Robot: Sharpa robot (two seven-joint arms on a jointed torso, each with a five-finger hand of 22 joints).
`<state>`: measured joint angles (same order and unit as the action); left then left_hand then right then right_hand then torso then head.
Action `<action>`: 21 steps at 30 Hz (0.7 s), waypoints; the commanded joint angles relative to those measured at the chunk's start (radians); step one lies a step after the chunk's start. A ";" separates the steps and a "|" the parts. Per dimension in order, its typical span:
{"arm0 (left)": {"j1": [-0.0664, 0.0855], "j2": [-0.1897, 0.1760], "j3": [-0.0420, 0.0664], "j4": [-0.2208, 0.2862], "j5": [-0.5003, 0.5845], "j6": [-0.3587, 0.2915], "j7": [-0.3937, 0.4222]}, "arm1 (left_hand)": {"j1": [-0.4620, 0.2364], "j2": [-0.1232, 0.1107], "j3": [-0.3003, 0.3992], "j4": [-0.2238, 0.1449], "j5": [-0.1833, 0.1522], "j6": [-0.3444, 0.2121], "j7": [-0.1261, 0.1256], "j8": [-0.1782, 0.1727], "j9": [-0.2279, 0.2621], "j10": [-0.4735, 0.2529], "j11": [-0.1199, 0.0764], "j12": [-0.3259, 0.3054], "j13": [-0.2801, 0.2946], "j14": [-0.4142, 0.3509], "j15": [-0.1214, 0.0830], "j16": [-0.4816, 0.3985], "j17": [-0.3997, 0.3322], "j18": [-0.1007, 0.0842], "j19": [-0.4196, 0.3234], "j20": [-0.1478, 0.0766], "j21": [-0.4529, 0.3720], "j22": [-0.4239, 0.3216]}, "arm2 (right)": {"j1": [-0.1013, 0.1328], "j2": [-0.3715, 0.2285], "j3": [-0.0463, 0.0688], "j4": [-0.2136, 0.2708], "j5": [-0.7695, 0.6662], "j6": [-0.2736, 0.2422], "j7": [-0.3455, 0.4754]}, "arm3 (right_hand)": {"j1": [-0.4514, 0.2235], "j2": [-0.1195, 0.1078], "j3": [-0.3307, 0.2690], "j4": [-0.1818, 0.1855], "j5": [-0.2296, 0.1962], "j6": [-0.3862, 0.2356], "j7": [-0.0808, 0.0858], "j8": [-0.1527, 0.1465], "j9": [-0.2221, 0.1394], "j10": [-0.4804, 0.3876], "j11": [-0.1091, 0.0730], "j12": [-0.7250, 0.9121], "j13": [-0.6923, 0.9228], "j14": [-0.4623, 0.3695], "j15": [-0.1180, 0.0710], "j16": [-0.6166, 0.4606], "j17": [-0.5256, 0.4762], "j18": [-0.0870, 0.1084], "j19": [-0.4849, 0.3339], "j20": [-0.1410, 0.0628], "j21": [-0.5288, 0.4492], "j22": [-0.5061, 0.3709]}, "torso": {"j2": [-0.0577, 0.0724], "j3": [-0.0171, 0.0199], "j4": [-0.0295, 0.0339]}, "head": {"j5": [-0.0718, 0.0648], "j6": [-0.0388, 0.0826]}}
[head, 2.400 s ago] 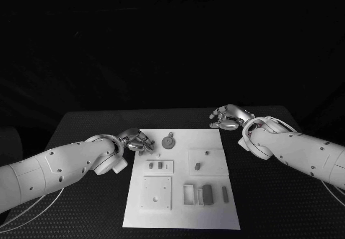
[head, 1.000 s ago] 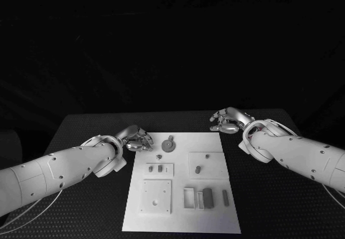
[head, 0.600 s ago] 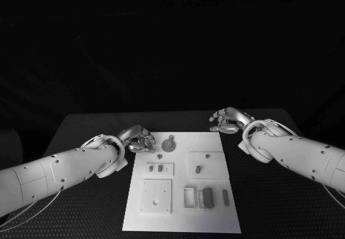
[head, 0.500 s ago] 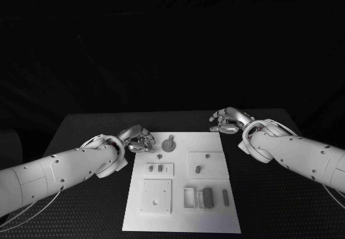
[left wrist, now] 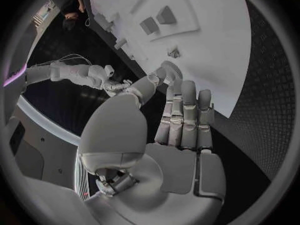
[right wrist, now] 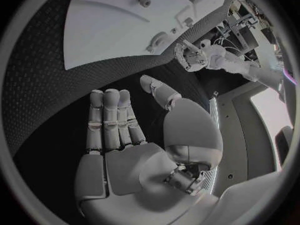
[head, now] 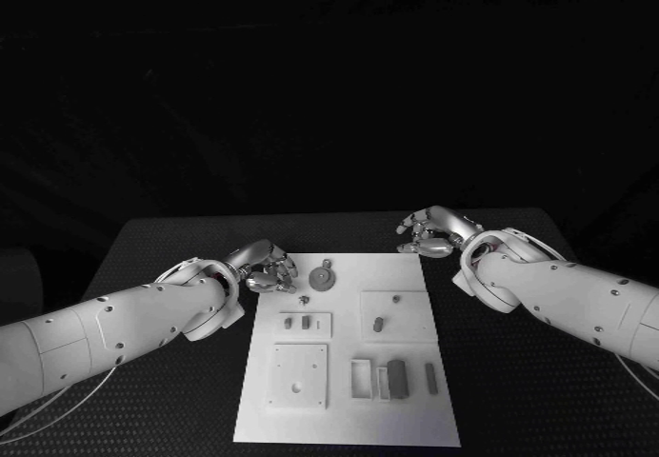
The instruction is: Assemble the parts on the task board
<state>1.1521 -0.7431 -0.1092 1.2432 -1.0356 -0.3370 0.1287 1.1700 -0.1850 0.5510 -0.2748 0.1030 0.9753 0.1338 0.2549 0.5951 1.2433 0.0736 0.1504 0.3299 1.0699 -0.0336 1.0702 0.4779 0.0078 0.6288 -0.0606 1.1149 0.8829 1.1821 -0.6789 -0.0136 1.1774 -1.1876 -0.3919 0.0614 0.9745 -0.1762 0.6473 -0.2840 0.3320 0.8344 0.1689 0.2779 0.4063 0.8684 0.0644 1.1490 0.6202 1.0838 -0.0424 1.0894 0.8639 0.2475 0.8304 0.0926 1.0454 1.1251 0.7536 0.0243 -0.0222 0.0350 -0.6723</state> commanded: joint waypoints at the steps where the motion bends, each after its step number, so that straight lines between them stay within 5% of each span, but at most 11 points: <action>1: 0.000 0.001 0.000 0.001 0.048 0.011 -0.010 | 0.001 0.013 0.002 0.005 0.019 0.004 -0.005 0.003 0.001 -0.008 -0.003 0.005 0.002 -0.003 -0.003 0.004 0.001 0.012 -0.005 -0.072 0.004 0.001 | 0.000 0.008 0.000 0.014 -0.070 0.034 0.007 | 0.017 -0.002 0.002 -0.006 -0.019 0.004 0.004 0.008 0.000 -0.003 -0.002 0.008 -0.003 -0.005 -0.001 0.007 -0.002 0.014 -0.004 0.000 -0.004 0.001 | 0.000 -0.0001 -0.0001 | 0.000 0.002; 7: 0.001 -0.004 0.001 -0.011 0.334 0.010 -0.011 | 0.004 0.035 0.010 0.009 0.031 0.002 -0.004 0.005 0.000 -0.015 -0.003 0.012 0.004 -0.001 -0.004 0.007 0.001 0.012 -0.002 -0.073 0.004 0.002 | -0.002 0.058 -0.002 0.017 -0.127 0.071 0.010 | 0.067 0.009 0.003 -0.007 -0.128 0.035 -0.008 0.026 0.005 0.017 -0.014 0.030 -0.007 0.013 -0.013 0.030 -0.003 0.014 0.014 -0.008 0.009 0.005 | -0.001 0.0003 -0.0022 | 0.001 0.008; 13: 0.003 -0.006 0.001 -0.022 0.579 -0.016 0.011 | -0.004 0.041 0.010 0.013 0.032 -0.004 0.000 0.003 -0.002 -0.024 0.000 0.013 0.004 -0.003 -0.001 0.005 0.000 0.012 -0.003 -0.072 0.002 0.001 | -0.017 0.127 -0.014 0.004 -0.186 0.097 0.014 | 0.086 0.015 0.000 -0.007 -0.166 0.054 -0.018 0.033 0.005 0.035 -0.024 0.055 0.000 0.032 -0.023 0.057 0.005 0.014 0.035 -0.018 0.027 0.011 | 0.000 -0.0003 0.0021 | 0.001 0.011; 21: 0.011 -0.008 0.001 -0.018 0.715 -0.022 0.057 | -0.025 0.047 0.010 0.021 0.032 -0.005 0.001 0.008 -0.004 -0.030 0.003 0.025 0.006 -0.027 0.005 -0.029 -0.019 0.007 -0.017 -0.065 -0.017 -0.007 | -0.039 0.225 -0.025 -0.032 -0.246 0.102 0.006 | 0.095 0.022 -0.003 -0.007 -0.177 0.068 -0.026 0.036 0.003 0.052 -0.032 0.090 0.021 0.051 -0.032 0.097 0.024 0.014 0.060 -0.033 0.052 0.021 | 0.002 -0.0022 0.0043 | 0.007 0.010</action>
<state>1.1596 -0.7527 -0.1088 1.2198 -0.4474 -0.3463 0.1405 1.1525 -0.1393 0.5621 -0.2581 0.1313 0.9753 0.1338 0.2588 0.5926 1.2200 0.0754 0.1704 0.3346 1.0499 -0.0283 1.0429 0.4601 0.0077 0.6196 -0.0587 1.1030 0.8764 1.1479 -0.4608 -0.0367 1.1548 -1.3697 -0.3175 0.0633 1.0599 -0.1513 0.6474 -0.2898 0.1587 0.8931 0.1383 0.3106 0.4106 0.9153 0.0321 1.2364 0.6408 1.1277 -0.0750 1.1845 0.8871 0.2472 0.8843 0.0603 1.0956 1.1452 0.7544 0.0238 -0.0193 0.0401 -0.6615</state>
